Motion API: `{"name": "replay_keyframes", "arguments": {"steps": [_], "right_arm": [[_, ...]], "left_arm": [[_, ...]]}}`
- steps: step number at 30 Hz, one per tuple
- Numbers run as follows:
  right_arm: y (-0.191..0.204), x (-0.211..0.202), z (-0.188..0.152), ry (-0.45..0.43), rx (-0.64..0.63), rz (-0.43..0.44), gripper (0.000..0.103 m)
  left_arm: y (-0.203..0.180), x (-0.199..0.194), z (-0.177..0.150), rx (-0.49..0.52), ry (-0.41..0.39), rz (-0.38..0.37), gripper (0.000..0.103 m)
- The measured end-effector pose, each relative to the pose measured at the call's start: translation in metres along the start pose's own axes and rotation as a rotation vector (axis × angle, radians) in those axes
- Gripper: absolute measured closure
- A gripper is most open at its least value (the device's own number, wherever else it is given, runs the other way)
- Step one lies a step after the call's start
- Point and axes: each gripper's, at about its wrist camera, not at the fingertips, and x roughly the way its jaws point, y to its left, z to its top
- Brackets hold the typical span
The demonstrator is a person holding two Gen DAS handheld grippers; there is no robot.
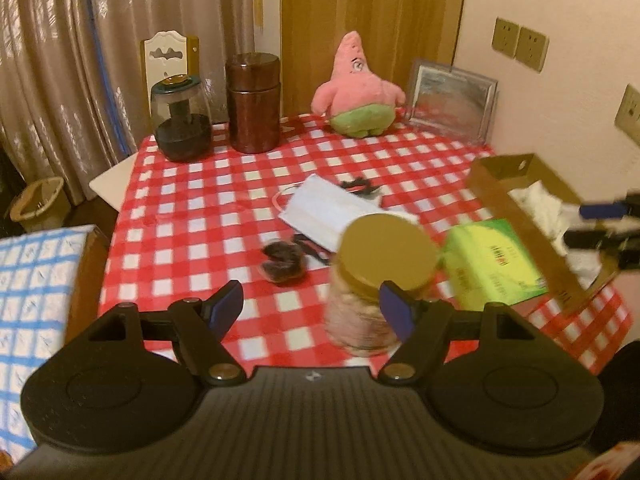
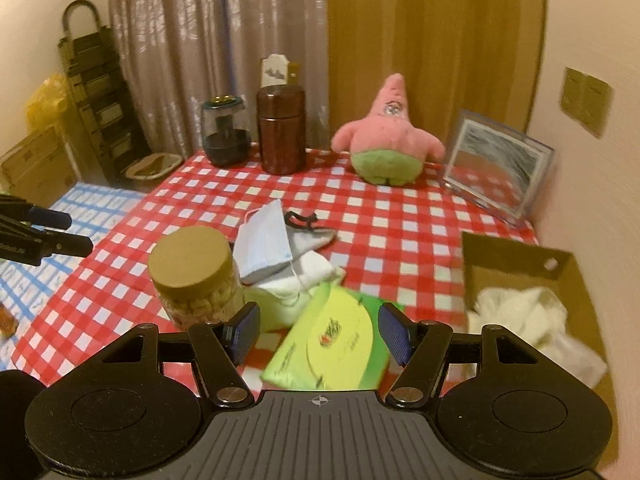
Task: Organize soft objects
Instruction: 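Grasp the white face mask with the right gripper while the left reaches the brown sock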
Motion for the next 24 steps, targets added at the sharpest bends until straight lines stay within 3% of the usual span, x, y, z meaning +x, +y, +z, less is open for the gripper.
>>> {"name": "replay_keyframes", "arguments": {"steps": [10, 24], "right_arm": [[-0.008, 0.067, 0.046, 0.038, -0.108, 0.082, 0.038], [-0.005, 0.185, 0.076, 0.176, -0.193, 0.241, 0.038]], "left_arm": [[0.05, 0.055, 0.01, 0.185, 0.038, 0.031, 0.031], [0.061, 0.154, 0.001, 0.348, 0.112, -0.079, 0.031]]}}
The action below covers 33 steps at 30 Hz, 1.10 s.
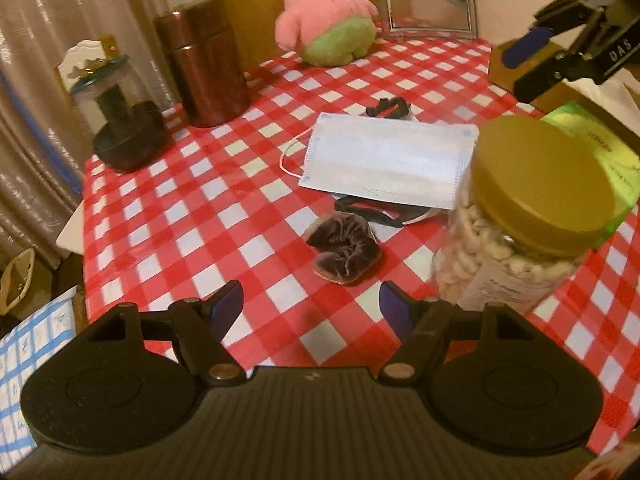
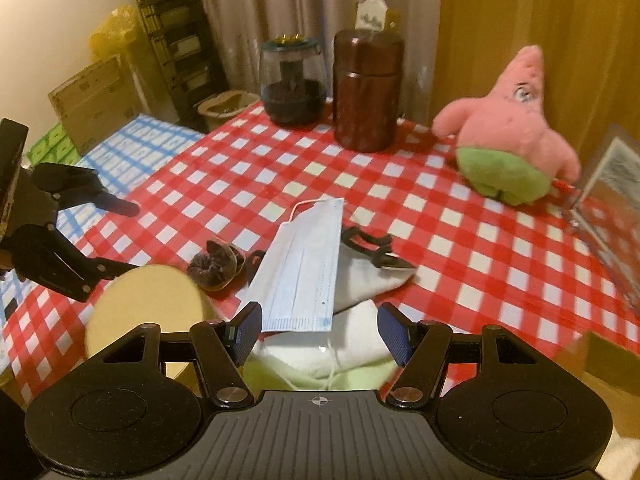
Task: Organize soft objects
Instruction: 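Grasp the white face mask with the right gripper while the left reaches the brown sock, then grasp the dark brown sock with the left gripper while the right lifts the mask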
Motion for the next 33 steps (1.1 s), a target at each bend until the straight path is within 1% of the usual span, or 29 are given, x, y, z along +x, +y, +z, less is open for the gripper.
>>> {"name": "replay_keyframes", "arguments": {"steps": [6, 12, 17, 21, 22, 24, 26, 27, 28, 29, 30, 31, 32, 33], "right_arm": [[-0.009, 0.043, 0.004, 0.057, 0.004, 0.044, 0.039], [-0.018, 0.064, 0.015, 0.049, 0.056, 0.127, 0.041], [-0.026, 0.077, 0.023, 0.056, 0.084, 0.127, 0.044], [-0.024, 0.088, 0.025, 0.083, 0.063, 0.114, 0.045], [-0.022, 0.091, 0.025, 0.09, 0.051, 0.112, 0.047], [-0.019, 0.096, 0.025, 0.105, 0.03, 0.114, 0.054], [-0.017, 0.101, 0.024, 0.118, 0.016, 0.099, 0.064], [-0.016, 0.103, 0.023, 0.122, 0.01, 0.094, 0.066], [-0.016, 0.104, 0.023, 0.126, 0.005, 0.094, 0.07], [-0.016, 0.105, 0.022, 0.129, -0.002, 0.091, 0.077], [-0.015, 0.105, 0.022, 0.13, -0.009, 0.087, 0.081], [-0.015, 0.105, 0.021, 0.129, -0.014, 0.081, 0.091], [-0.015, 0.104, 0.021, 0.127, -0.015, 0.074, 0.099], [-0.015, 0.103, 0.02, 0.123, -0.012, 0.072, 0.1]], "left_arm": [[-0.001, 0.03, 0.002, 0.049, 0.0, -0.044, 0.032], [0.001, 0.049, 0.006, 0.059, -0.004, -0.073, 0.033], [0.002, 0.057, 0.011, 0.056, -0.014, -0.088, 0.033], [0.0, 0.064, 0.014, 0.071, -0.008, -0.101, 0.033], [-0.001, 0.065, 0.015, 0.075, -0.007, -0.108, 0.033], [-0.003, 0.069, 0.016, 0.086, -0.009, -0.121, 0.033], [-0.004, 0.072, 0.016, 0.101, -0.01, -0.125, 0.033], [-0.005, 0.074, 0.017, 0.106, -0.008, -0.128, 0.033], [-0.004, 0.076, 0.017, 0.107, -0.009, -0.135, 0.033], [-0.004, 0.078, 0.018, 0.107, -0.009, -0.139, 0.033], [-0.004, 0.079, 0.018, 0.108, -0.007, -0.14, 0.034], [-0.004, 0.081, 0.019, 0.111, -0.004, -0.142, 0.034], [-0.004, 0.082, 0.019, 0.115, -0.004, -0.146, 0.034], [-0.004, 0.082, 0.019, 0.117, -0.003, -0.145, 0.036]]}}
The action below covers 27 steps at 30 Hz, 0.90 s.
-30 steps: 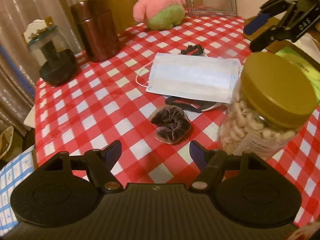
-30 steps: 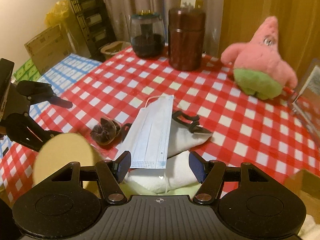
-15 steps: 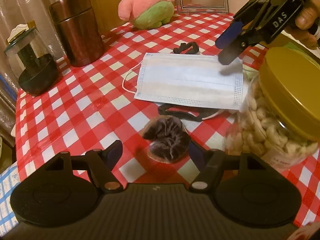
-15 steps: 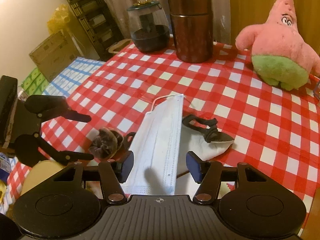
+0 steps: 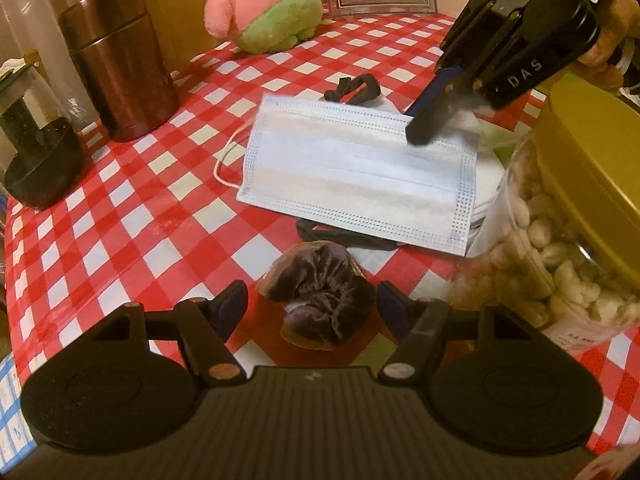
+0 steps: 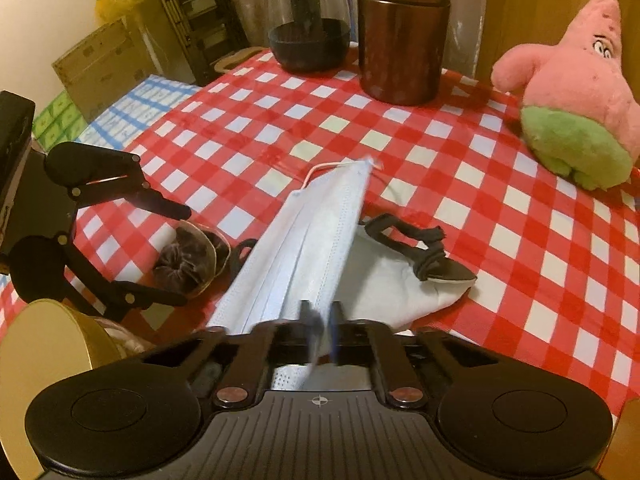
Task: Organize soft objects
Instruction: 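Grasp the dark brown sock with the left gripper while the right lifts the mask, then carry the mask and the sock over the cardboard box with both grippers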
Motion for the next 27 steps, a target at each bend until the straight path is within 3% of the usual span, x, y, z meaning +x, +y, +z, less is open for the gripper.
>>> {"name": "replay_keyframes", "arguments": {"steps": [13, 27], "right_arm": [[0.003, -0.035, -0.001, -0.1, -0.007, -0.042, 0.103], [0.005, -0.111, -0.012, -0.195, 0.056, -0.162, 0.103]], "left_arm": [[0.002, -0.006, 0.003, -0.02, 0.042, -0.008, 0.079], [0.003, -0.073, 0.019, -0.201, -0.002, 0.092, 0.084]]}}
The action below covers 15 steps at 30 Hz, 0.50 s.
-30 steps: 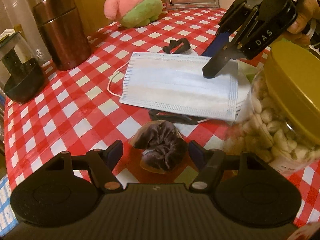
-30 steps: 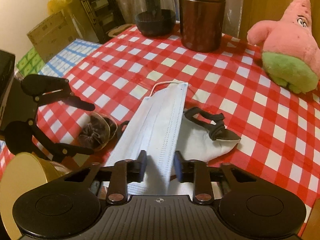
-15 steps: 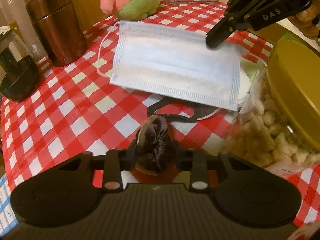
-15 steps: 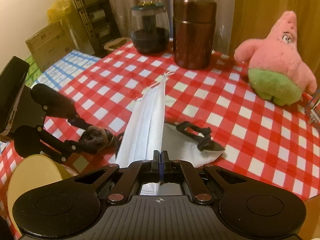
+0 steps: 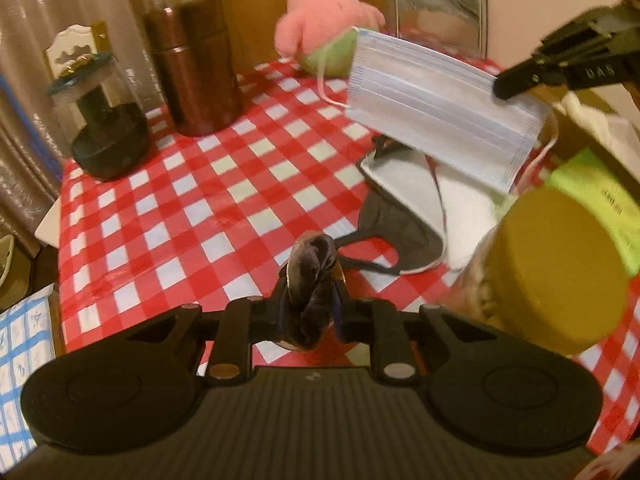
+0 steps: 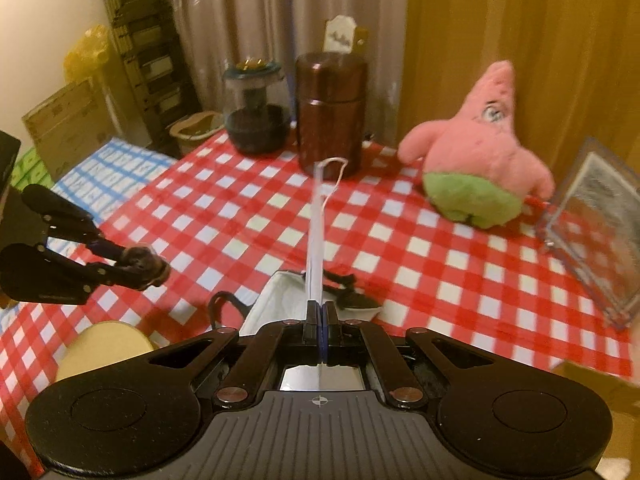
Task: Organize soft objects
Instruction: 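Carry the mask and the sock over the cardboard box with both grippers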
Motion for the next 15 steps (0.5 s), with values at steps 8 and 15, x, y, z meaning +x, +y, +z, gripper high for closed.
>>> {"name": "replay_keyframes", "arguments": {"steps": [8, 15], "right_arm": [[0.0, -0.059, -0.005, -0.035, 0.009, -0.065, 0.103], [-0.006, -0.106, -0.027, -0.052, 0.069, -0.093, 0.103]], "left_arm": [[-0.02, -0.045, 0.018, -0.035, -0.041, 0.004, 0.084], [-0.053, -0.08, 0.033, -0.04, -0.061, 0.003, 0.084]]}}
